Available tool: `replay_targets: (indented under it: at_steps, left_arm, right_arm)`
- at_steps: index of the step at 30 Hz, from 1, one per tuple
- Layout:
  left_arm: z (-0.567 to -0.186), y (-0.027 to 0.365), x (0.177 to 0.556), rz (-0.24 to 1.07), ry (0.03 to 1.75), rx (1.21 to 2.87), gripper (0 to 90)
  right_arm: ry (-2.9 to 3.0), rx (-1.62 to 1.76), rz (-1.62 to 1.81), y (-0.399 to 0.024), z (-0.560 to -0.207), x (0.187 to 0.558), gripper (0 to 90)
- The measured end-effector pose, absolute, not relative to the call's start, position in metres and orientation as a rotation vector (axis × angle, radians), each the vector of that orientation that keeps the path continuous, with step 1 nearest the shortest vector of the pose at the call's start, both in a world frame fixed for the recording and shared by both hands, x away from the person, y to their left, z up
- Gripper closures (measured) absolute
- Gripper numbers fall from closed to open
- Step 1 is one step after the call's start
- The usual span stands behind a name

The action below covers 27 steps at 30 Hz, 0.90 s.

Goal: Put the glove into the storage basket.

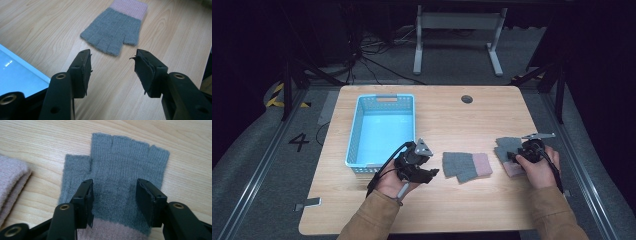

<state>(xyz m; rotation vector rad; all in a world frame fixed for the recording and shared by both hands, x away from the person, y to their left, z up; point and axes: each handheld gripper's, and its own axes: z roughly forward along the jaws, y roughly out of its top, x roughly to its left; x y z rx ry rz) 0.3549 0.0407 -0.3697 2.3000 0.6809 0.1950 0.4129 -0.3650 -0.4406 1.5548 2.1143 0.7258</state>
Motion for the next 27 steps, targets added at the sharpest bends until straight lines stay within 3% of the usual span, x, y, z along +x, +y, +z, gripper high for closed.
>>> replay_targets:
  at_steps: [10, 20, 27]
  left_arm:
    - [-0.3703, 0.0397, 0.3549, 0.186, 0.678, 2.306, 47.3]
    - [-0.3714, 0.0377, 0.3543, 0.183, 0.669, 2.311, 47.1]
    - [-0.3709, 0.0381, 0.3545, 0.186, 0.67, 2.307, 47.1]
  right_arm:
    - [2.104, 1.554, 0.712, -0.3623, -0.4437, 0.4126, 54.2]
    - [2.125, 1.56, 0.743, -0.3629, -0.4432, 0.4126, 75.6]
    - [2.136, 1.544, 0.756, -0.3648, -0.4417, 0.4118, 82.1]
